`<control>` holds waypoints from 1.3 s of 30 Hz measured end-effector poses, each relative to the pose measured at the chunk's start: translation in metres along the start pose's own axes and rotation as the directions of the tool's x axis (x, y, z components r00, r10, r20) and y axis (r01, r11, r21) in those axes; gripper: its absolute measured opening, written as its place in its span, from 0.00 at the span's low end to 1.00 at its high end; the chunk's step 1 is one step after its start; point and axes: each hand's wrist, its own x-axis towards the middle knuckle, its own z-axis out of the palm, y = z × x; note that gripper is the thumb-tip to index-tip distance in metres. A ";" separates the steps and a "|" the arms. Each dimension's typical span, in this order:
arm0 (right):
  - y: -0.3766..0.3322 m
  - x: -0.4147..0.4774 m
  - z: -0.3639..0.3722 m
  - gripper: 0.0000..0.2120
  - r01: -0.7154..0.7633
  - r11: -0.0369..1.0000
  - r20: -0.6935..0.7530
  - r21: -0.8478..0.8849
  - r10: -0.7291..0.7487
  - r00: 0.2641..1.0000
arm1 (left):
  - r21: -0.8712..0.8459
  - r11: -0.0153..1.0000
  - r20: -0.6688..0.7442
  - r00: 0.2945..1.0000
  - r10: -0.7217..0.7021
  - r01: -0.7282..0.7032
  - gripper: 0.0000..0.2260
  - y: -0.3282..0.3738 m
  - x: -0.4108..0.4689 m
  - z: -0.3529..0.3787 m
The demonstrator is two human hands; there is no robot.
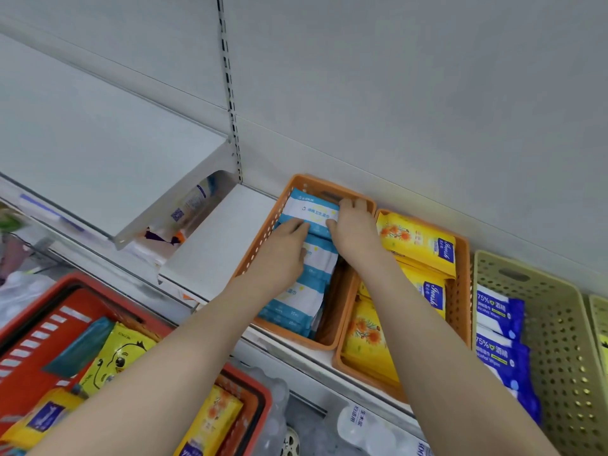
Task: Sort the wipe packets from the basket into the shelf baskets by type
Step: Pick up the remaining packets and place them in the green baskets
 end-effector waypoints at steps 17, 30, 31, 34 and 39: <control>0.004 -0.045 -0.014 0.19 0.263 0.950 -0.164 -0.169 -0.290 0.943 | -0.023 0.996 -0.146 0.986 0.082 -0.086 0.21 0.002 -0.037 -0.024; -0.115 -0.280 0.051 0.13 0.301 0.933 -0.414 0.197 -0.200 0.888 | -0.253 0.966 -0.272 0.962 -0.026 -0.046 0.14 -0.150 -0.245 -0.042; -0.132 -0.297 0.068 0.13 0.277 0.929 -0.370 0.245 -0.175 0.912 | -0.252 0.967 -0.213 0.974 -0.074 0.018 0.14 -0.169 -0.258 -0.034; -0.178 -0.330 0.122 0.19 0.032 0.919 -0.073 0.393 -0.004 0.997 | -0.170 0.968 0.026 0.983 -0.180 0.182 0.17 -0.220 -0.285 -0.011; -0.208 -0.312 0.213 0.33 -0.669 0.686 0.599 0.285 0.418 0.683 | -0.044 0.975 0.248 0.948 -0.199 0.216 0.19 -0.263 -0.299 0.011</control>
